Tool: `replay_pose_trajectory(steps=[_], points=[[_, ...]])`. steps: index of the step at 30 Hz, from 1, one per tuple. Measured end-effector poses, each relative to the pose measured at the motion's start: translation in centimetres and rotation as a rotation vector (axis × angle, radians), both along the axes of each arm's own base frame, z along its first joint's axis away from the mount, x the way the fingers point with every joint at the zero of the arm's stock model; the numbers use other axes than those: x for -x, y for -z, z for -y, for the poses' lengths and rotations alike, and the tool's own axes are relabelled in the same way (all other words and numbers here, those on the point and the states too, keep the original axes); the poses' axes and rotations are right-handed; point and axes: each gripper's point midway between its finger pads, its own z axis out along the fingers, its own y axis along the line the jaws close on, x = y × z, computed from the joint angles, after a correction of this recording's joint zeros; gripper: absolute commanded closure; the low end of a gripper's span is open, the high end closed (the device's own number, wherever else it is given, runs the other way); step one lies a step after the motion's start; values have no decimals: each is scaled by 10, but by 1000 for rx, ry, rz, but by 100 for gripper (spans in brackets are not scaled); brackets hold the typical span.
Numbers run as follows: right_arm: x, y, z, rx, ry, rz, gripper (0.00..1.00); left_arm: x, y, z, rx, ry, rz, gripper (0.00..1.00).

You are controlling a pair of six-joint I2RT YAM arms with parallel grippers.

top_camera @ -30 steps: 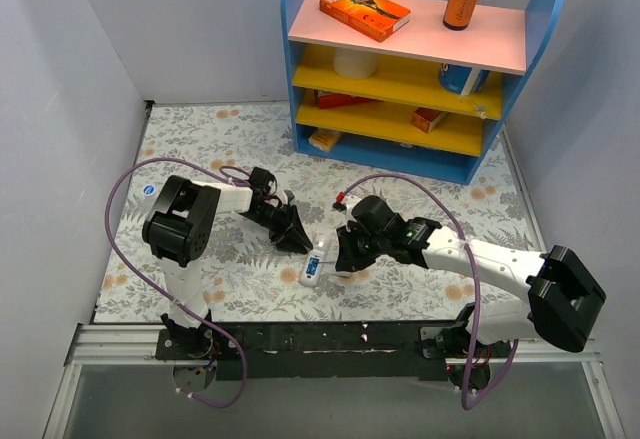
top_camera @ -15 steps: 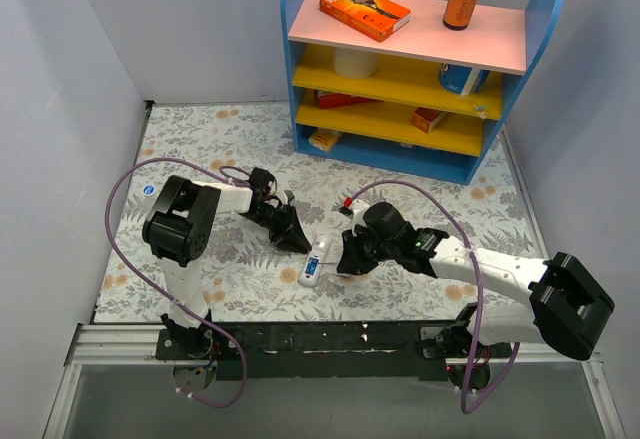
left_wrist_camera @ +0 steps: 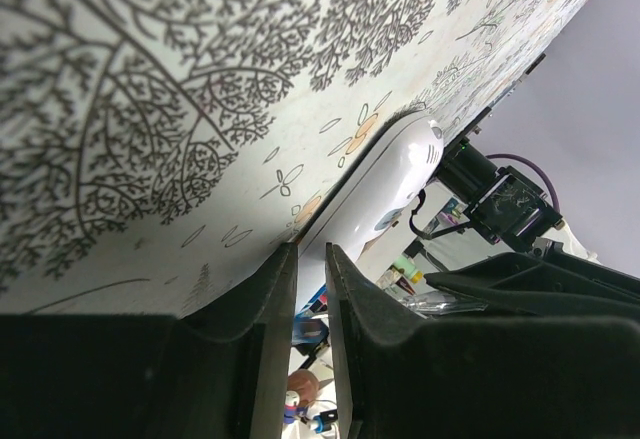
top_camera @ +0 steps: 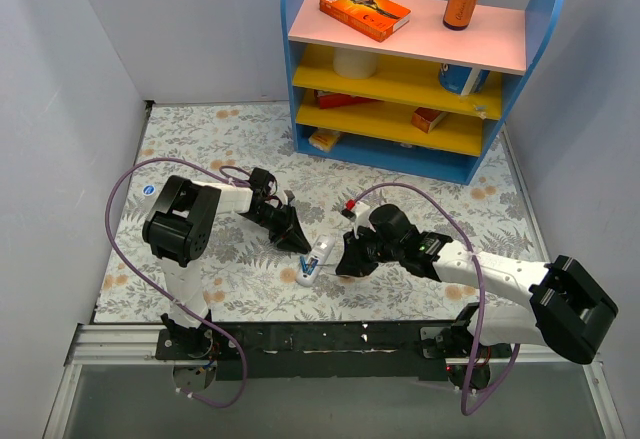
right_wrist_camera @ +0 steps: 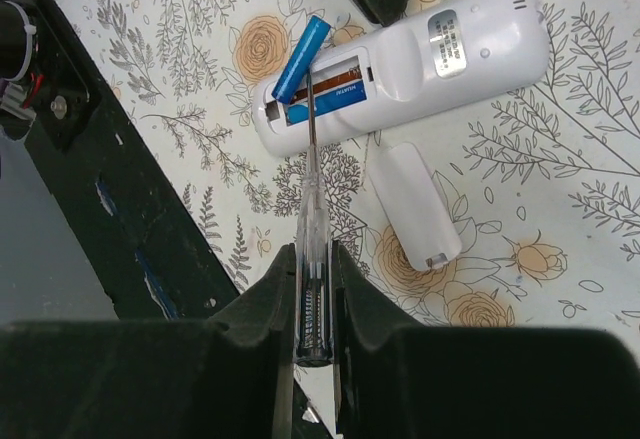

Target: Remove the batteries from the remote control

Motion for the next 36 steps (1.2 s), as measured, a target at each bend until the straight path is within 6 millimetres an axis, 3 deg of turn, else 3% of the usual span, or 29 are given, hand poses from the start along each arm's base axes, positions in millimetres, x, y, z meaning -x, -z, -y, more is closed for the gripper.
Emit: replay_pose_trajectory(steps=[14, 16, 19, 22, 25, 29, 36], points=[[-5, -7, -4, 1, -6, 8, 99, -2, -3, 2, -22, -3, -16, 74], [-6, -10, -5, 5, -5, 5, 99, -2, -4, 2, -47, -5, -23, 63], [-5, -15, -8, 6, -9, 3, 99, -10, -9, 2, -111, -19, 7, 56], [2, -18, -14, -1, -19, 1, 99, -31, -17, -10, -227, -64, 120, 53], [23, -23, -29, -12, -61, -1, 99, -61, -38, -30, -311, -146, 227, 51], [51, -32, -66, -43, -123, 7, 99, -92, -61, -57, -377, -255, 328, 51], [72, -20, -131, -22, -158, -3, 99, -105, -66, -96, -459, -361, 339, 50]])
